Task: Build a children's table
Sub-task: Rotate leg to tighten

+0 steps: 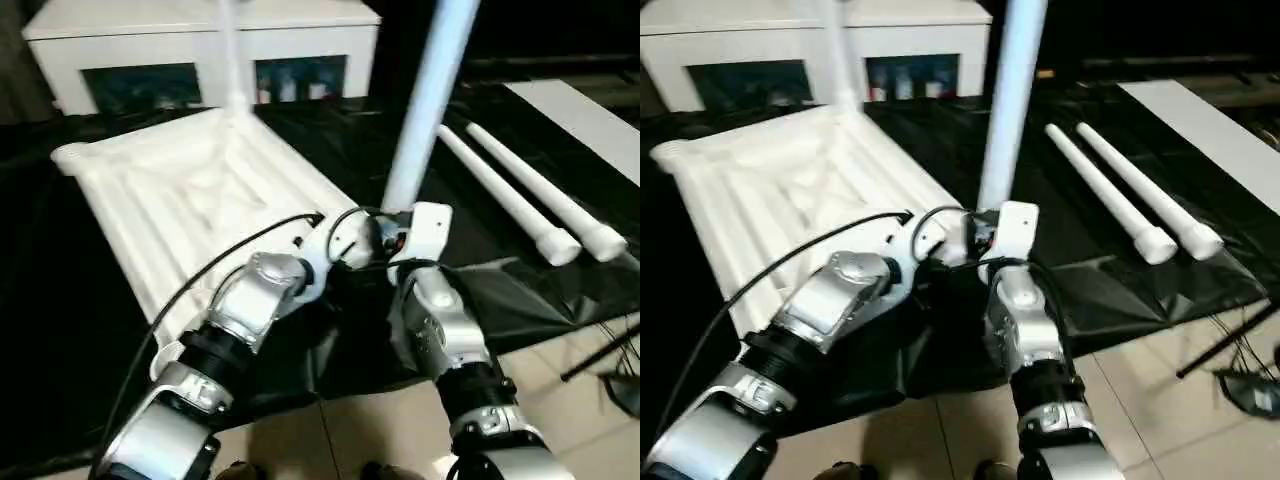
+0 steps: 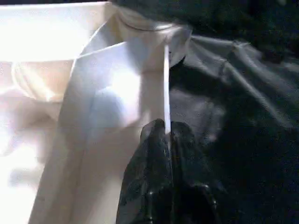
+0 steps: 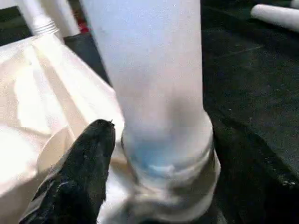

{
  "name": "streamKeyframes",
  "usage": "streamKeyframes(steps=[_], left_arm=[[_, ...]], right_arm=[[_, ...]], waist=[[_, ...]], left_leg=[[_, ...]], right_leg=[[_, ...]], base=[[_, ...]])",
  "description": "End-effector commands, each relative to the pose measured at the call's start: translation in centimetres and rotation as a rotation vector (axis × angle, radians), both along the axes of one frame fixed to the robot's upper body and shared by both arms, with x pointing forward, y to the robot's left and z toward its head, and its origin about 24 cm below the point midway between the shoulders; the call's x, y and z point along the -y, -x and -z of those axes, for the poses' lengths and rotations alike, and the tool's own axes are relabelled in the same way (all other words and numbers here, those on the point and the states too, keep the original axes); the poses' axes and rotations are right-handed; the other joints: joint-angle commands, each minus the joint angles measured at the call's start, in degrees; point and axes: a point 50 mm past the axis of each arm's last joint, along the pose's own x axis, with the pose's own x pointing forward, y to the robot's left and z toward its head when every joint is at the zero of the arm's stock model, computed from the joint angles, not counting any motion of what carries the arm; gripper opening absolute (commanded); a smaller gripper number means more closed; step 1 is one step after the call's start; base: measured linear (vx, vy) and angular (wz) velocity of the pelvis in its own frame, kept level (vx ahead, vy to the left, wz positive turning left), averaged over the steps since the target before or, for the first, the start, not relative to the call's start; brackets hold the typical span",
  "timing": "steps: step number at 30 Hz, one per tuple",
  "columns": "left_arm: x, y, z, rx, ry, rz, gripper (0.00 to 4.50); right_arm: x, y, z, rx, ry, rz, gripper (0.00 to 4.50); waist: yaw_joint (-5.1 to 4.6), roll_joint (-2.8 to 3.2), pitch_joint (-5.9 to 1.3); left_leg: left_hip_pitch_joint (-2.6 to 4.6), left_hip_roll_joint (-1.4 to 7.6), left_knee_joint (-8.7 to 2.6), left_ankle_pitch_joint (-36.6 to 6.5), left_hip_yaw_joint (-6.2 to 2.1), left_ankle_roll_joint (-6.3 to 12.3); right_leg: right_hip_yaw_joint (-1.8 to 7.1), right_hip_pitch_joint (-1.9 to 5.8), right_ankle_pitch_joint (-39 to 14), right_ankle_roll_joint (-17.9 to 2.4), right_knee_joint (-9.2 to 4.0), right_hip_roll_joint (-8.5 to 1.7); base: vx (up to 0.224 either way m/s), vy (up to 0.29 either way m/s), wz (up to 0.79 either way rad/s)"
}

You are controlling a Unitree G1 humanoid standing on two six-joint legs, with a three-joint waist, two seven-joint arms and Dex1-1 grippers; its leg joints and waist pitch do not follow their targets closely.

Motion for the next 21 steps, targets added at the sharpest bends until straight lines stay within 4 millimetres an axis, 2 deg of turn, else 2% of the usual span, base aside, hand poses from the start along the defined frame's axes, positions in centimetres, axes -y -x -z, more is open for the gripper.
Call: streamKeyframes(steps=[1, 4, 7, 8, 9, 10, 11, 12, 15, 17, 19, 21], left_arm=[[-0.2, 0.1, -1.1, 0.063, 0.0, 0.092, 0.0], [-0.7, 0.7, -0.9, 0.06, -0.009, 0.176, 0.0], [-1.6, 1.7, -0.6, 0.037, -0.023, 0.283, 0.0], [-2.1, 1.8, -0.5, 0.021, -0.027, 0.292, 0.0], [-2.5, 2.1, -0.5, 0.02, -0.028, 0.326, 0.0], [-2.6, 2.1, -0.5, 0.017, -0.027, 0.328, 0.0], [-3.2, 2.3, -0.5, -0.007, -0.022, 0.355, 0.0], [-3.7, 2.8, -0.7, -0.015, -0.016, 0.431, 0.0], [-4.2, 3.5, -0.9, -0.044, -0.011, 0.523, 0.0], [-4.7, 4.0, -1.1, -0.068, -0.035, 0.578, 0.0], [-5.2, 3.9, -1.3, -0.068, -0.051, 0.58, 0.0], [-5.4, 3.8, -1.4, -0.067, -0.05, 0.577, 0.0]], right_arm=[[0.8, 0.2, -1.4, 0.066, 0.03, -0.065, 3.72], [2.1, 0.6, -1.8, 0.087, 0.065, -0.097, 3.98], [4.0, 1.4, -2.0, 0.063, 0.113, -0.147, 4.18], [4.3, 1.8, -2.0, 0.044, 0.129, -0.217, 4.38], [4.4, 2.4, -2.0, 0.023, 0.146, -0.307, 4.38], [4.4, 2.5, -2.0, 0.021, 0.147, -0.322, 4.38], [4.4, 3.8, -2.1, -0.001, 0.145, -0.479, 4.45], [4.5, 4.9, -2.2, -0.008, 0.157, -0.6, 4.45], [4.9, 6.0, -2.1, -0.028, 0.178, -0.698, 4.45], [5.2, 6.4, -1.9, -0.037, 0.186, -0.742, 4.45], [5.2, 6.6, -1.9, -0.038, 0.19, -0.782, 4.45], [5.2, 6.5, -1.9, -0.034, 0.191, -0.791, 4.45]], waist=[[0.16, -0.19, -3.94], [0.78, -0.05, -4.1], [0.96, 0.18, -3.95], [1.0, 0.15, -4.07], [1.45, 0.27, -4.01], [1.45, 0.27, -4.01], [1.82, 0.53, -3.97], [2.11, 0.48, -4.08], [2.18, 0.33, -4.18], [2.19, 0.3, -4.1], [2.43, 0.15, -4.09], [2.62, 0.28, -4.18]], left_leg=[[1.9, 2.33, -5.16, -27.61, -1.43, -0.69], [1.92, 2.57, -5.2, -24.25, -1.02, 0.11], [2.0, 2.61, -5.25, -23.7, -0.94, 0.29], [2.0, 2.67, -5.21, -23.39, -0.93, 0.28], [2.28, 2.8, -5.24, -23.09, -0.93, 0.29], [2.28, 2.8, -5.24, -23.09, -0.93, 0.29], [2.29, 2.95, -5.29, -23.14, -0.81, 0.48], [2.36, 3.04, -5.22, -22.34, -0.74, 0.53], [1.91, 2.99, -5.21, -20.73, -0.79, 0.63], [1.91, 3.04, -5.11, -20.65, -0.7, 0.67], [2.58, 2.97, -4.72, -20.86, -0.3, 0.61], [2.32, 3.07, -4.71, -19.25, -0.33, 0.7]], right_leg=[[1.62, 1.88, -25.46, -7.47, -4.5, -2.98], [2.09, 1.95, -22.38, -8.59, -4.05, -2.95], [2.18, 2.01, -21.84, -9.06, -4.05, -2.81], [2.22, 2.02, -21.34, -9.22, -3.88, -2.85], [2.23, 2.11, -19.91, -9.69, -3.7, -2.59], [2.23, 2.11, -19.91, -9.69, -3.7, -2.59], [2.39, 2.25, -18.58, -10.07, -3.5, -2.56], [2.51, 2.17, -17.47, -10.27, -3.39, -2.64], [2.47, 2.52, -15.47, -11.37, -2.96, -2.77], [2.63, 2.31, -15.64, -11.83, -2.8, -2.87], [2.91, 1.71, -16.15, -12.84, -2.83, -2.82], [2.9, 2.03, -15.67, -13.07, -2.51, -2.93]], base=[[0.0, 0.0, 0.0], [0.0, 0.0, 0.0], [0.0, 0.0, 0.0], [0.0, 0.0, 0.0], [0.0, 0.0, 0.0], [0.0, 0.0, 0.0], [0.0, 0.0, 0.0], [0.0, 0.0, 0.0], [0.0, 0.0, 0.0], [0.0, 0.0, 0.0], [0.0, 0.0, 0.0], [0.0, 0.0, 0.0]])
